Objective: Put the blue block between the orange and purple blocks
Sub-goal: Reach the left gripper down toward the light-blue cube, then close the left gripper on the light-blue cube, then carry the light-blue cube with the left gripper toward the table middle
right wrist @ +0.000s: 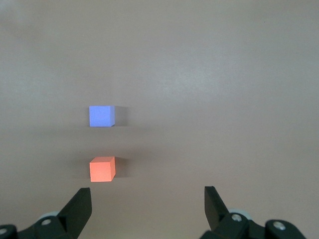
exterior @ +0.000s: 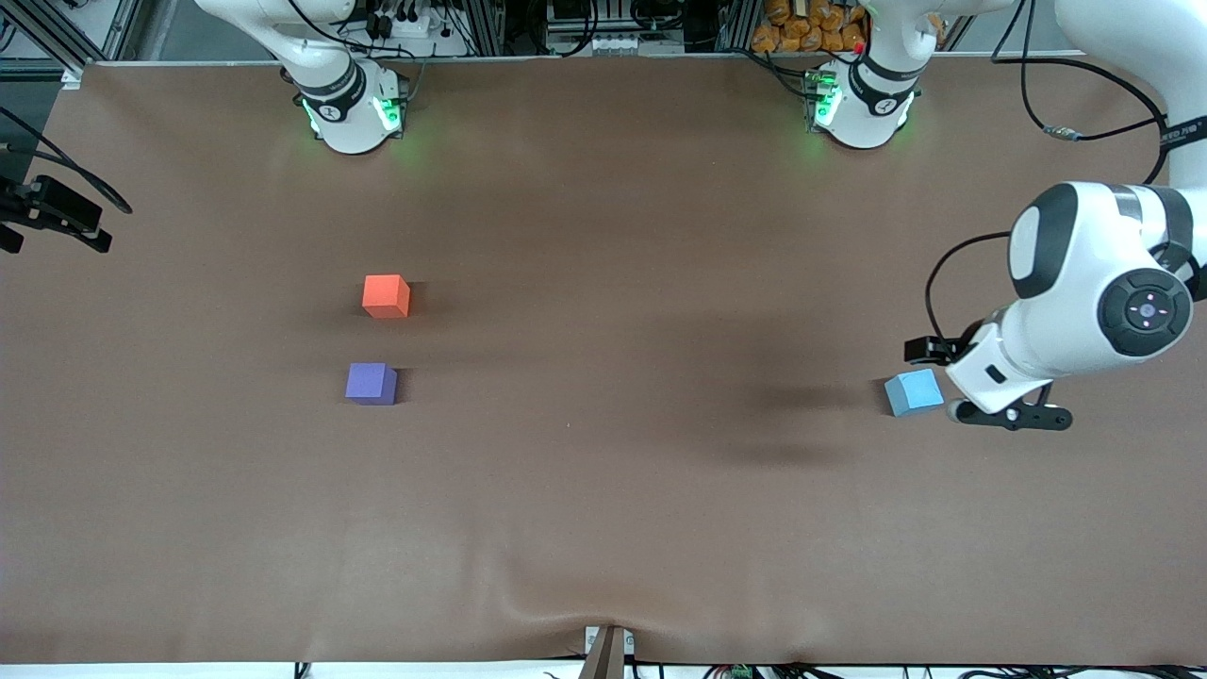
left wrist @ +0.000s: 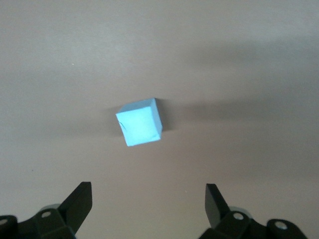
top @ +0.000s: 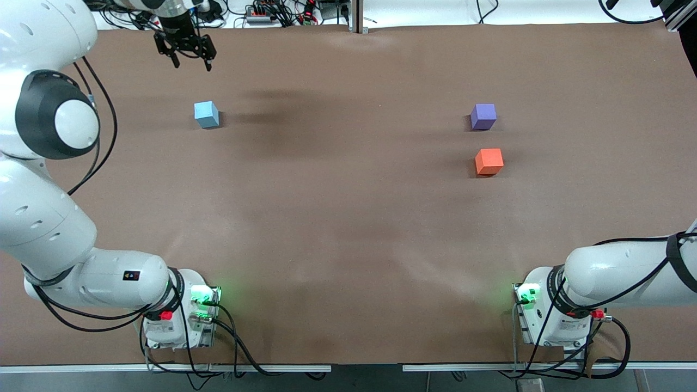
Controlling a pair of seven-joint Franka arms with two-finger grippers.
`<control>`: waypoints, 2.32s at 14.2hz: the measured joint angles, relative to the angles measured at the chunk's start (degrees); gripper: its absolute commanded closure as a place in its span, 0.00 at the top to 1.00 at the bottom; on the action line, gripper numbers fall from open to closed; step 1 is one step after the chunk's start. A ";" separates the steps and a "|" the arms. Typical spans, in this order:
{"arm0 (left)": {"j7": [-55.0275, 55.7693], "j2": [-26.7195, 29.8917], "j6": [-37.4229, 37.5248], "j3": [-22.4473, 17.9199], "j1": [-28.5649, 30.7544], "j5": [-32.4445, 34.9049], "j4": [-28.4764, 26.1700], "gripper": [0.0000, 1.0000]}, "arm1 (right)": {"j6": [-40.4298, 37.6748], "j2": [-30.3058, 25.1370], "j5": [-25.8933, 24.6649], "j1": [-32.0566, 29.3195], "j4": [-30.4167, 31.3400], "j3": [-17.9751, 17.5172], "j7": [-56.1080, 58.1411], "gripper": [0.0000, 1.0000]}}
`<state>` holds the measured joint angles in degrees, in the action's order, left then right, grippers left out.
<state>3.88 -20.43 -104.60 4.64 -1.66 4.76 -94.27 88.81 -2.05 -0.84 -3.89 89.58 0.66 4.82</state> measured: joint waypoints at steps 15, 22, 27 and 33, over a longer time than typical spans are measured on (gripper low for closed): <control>2.98 -9.87 -25.66 0.05 4.36 -2.39 -15.37 1.00 | -0.49 0.77 0.01 0.00 0.00 -0.02 0.00 1.00; 2.98 -10.20 -27.41 -0.01 4.43 0.73 -14.88 0.00 | -0.49 0.77 0.01 0.00 0.00 -0.03 0.00 1.00; 2.70 -8.82 -27.72 1.67 4.12 0.86 -12.95 0.00 | -0.50 0.78 0.02 0.00 0.00 -0.03 0.00 1.00; 13.74 3.24 -17.42 17.53 3.47 0.85 -11.45 0.00 | -0.54 1.29 0.71 -0.01 0.00 -0.02 0.00 1.00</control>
<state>17.62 -17.19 -122.02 22.17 1.81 5.61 -105.72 88.27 -0.76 -0.13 -3.90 89.58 0.65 4.83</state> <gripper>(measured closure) 0.467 0.000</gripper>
